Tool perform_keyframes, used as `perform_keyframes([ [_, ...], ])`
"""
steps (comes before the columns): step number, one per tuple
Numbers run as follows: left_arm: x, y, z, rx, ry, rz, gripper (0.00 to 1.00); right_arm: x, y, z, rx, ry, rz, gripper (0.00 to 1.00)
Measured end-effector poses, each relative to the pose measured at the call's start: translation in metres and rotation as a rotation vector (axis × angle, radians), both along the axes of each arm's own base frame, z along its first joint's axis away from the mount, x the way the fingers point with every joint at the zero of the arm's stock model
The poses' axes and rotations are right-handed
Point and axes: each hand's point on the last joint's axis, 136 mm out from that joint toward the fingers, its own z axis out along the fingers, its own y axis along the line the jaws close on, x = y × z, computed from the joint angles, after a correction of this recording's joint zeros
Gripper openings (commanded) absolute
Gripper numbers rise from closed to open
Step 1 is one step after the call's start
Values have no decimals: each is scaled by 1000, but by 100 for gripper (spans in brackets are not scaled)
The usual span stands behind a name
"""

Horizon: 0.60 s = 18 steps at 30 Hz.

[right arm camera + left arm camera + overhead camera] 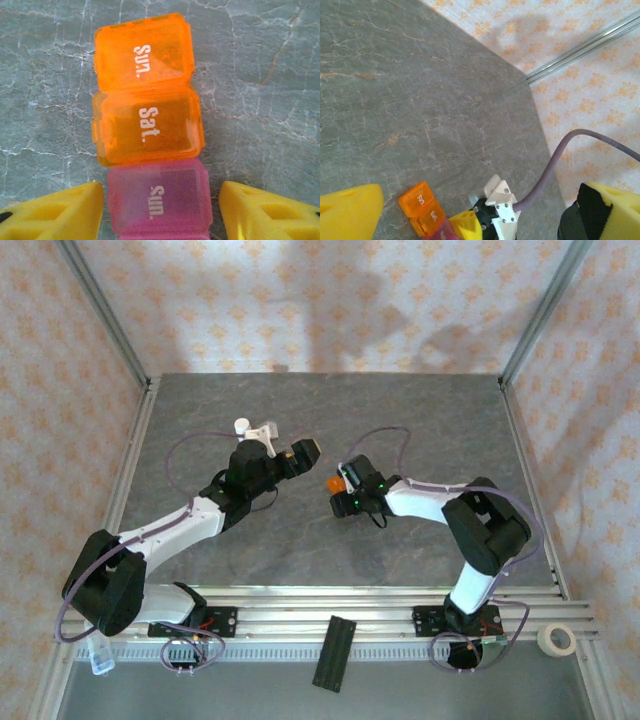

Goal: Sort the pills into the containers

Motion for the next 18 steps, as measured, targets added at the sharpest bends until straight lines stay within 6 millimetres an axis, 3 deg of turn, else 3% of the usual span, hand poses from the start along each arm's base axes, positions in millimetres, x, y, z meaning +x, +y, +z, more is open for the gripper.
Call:
perform_keyframes([
  [12, -1, 0, -3, -2, 6, 2, 100, -5, -8, 1, 14, -11, -36, 60],
  [18, 0, 0, -6, -2, 14, 3, 100, -9, -7, -2, -44, -38, -17, 45],
])
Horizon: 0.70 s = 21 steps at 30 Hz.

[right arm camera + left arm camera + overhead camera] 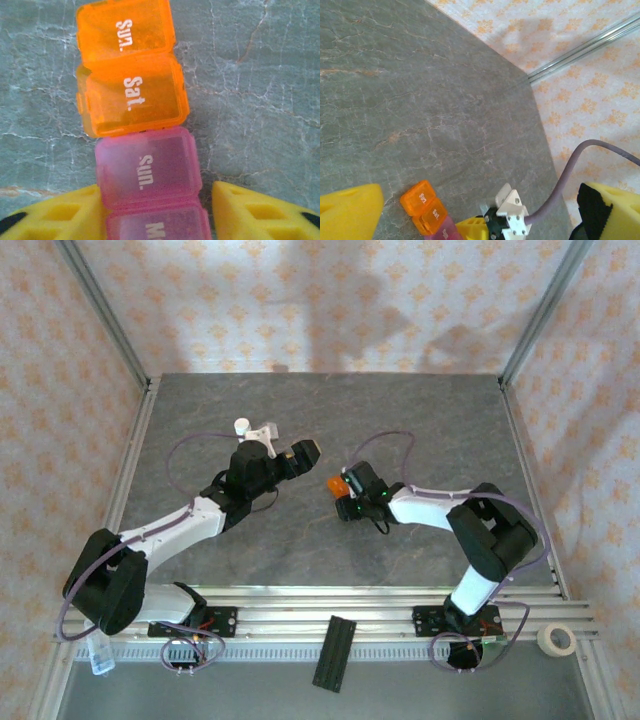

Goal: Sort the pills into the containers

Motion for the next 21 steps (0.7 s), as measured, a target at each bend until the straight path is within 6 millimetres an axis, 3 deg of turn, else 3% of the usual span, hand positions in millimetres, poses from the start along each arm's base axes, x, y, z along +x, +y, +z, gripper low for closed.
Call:
perform_keyframes([
  [5, 0, 0, -2, 1, 6, 0, 100, 2, -1, 0, -41, -20, -6, 28],
  [12, 0, -1, -2, -13, 15, -2, 100, -6, -2, 8, -45, -8, 4, 24],
  [16, -3, -5, -1, -50, 36, -15, 100, -5, 1, 40, 7, -52, 8, 24],
  [21, -4, -13, 11, -129, 32, -39, 100, 4, 18, 97, 136, -139, 17, 24],
])
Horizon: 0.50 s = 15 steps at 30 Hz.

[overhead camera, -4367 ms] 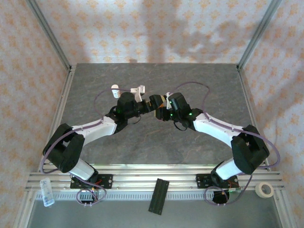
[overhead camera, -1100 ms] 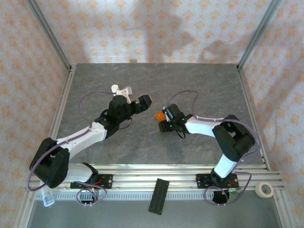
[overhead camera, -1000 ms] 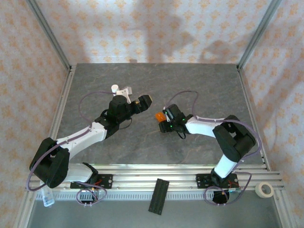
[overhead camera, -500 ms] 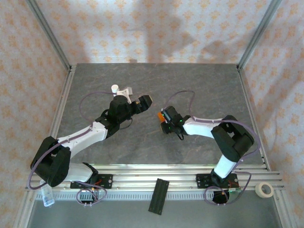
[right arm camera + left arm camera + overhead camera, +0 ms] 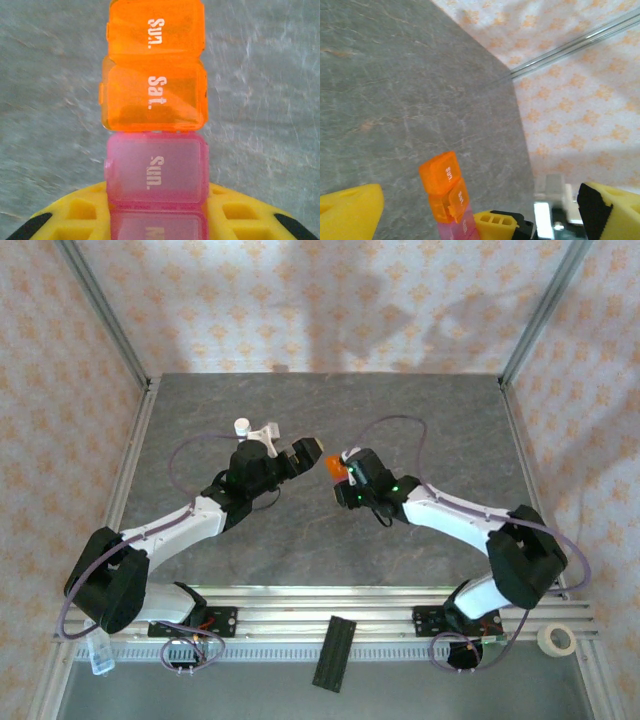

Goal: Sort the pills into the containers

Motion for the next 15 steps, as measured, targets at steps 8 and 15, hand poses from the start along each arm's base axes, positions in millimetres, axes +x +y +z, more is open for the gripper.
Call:
perform_keyframes([
  [8, -1, -9, 19, -106, -16, -25, 100, -1, 12, 22, 91, 7, 10, 24],
  [15, 1, -17, 20, -141, -18, -41, 100, -5, 16, 22, 120, 31, 14, 24],
])
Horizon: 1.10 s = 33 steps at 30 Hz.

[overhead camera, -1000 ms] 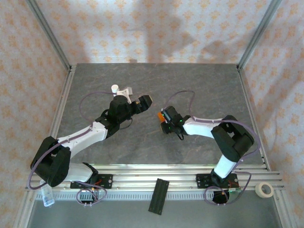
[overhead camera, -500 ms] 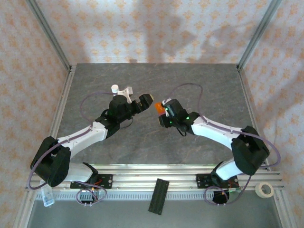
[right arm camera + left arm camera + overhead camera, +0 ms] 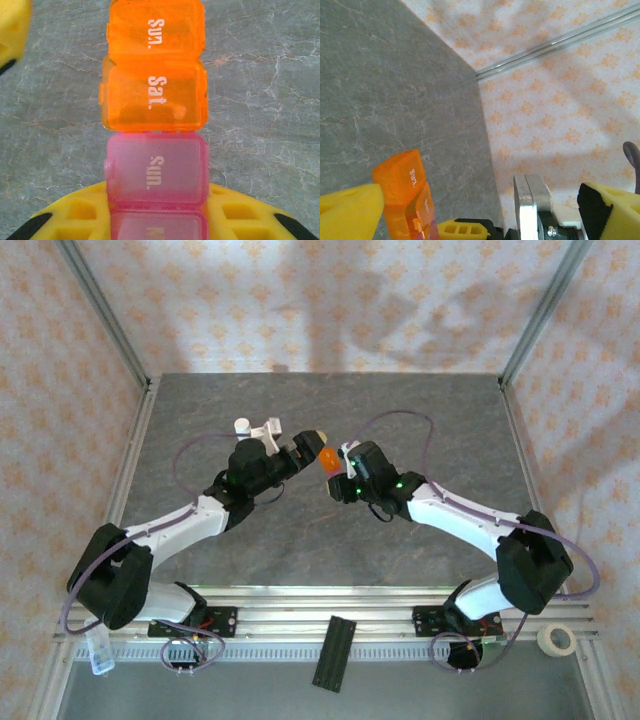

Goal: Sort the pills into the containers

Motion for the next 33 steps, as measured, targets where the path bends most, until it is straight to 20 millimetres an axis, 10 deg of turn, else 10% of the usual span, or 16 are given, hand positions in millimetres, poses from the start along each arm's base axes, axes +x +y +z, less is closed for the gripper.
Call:
perform_keyframes([
  [33, 4, -24, -7, -18, 16, -37, 100, -4, 4, 7, 45, 13, 9, 22],
])
